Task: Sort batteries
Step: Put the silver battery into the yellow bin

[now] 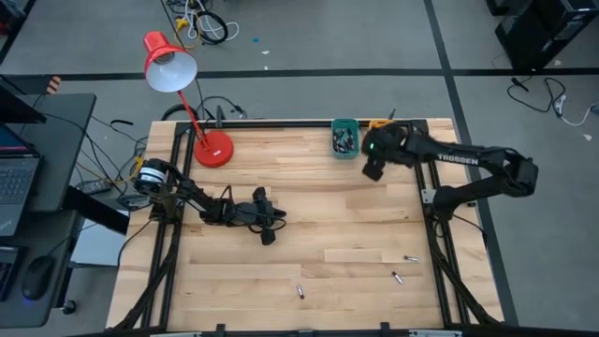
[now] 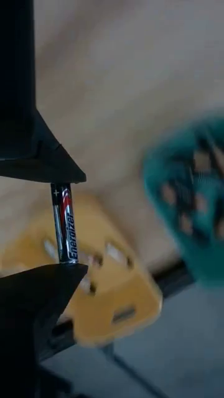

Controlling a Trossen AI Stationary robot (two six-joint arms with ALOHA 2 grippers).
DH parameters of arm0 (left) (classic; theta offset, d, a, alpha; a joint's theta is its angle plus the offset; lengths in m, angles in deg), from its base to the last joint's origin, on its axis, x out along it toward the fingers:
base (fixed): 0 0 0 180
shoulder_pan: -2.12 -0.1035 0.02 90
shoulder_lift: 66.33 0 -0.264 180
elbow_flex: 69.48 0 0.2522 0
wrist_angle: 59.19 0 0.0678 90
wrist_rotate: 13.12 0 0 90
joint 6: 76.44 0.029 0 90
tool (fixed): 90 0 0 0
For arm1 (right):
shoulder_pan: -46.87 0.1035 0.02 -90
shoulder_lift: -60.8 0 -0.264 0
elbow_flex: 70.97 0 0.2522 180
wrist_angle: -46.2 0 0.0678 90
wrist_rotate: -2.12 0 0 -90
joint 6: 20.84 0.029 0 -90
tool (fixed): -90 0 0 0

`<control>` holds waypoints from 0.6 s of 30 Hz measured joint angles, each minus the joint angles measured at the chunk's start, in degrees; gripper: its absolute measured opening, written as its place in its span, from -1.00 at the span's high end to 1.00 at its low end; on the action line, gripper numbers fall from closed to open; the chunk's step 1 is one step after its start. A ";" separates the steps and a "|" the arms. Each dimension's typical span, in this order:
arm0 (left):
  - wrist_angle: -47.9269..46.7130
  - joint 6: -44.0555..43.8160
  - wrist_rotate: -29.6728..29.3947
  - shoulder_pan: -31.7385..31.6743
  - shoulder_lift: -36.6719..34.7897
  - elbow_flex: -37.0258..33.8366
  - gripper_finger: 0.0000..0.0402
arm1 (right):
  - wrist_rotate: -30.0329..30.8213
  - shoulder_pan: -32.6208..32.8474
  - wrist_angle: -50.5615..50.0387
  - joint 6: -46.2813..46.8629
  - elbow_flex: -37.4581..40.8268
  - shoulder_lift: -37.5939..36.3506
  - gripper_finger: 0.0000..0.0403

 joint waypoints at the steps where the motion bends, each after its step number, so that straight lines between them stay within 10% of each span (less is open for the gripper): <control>1: -0.01 -0.01 0.00 0.00 0.00 0.00 0.83 | 0.24 -2.32 1.15 -0.52 -0.07 -0.02 0.08; 18: 0.35 -2.99 5.55 0.58 0.00 0.22 0.82 | -3.22 -17.16 6.98 2.93 -0.09 -0.02 -0.27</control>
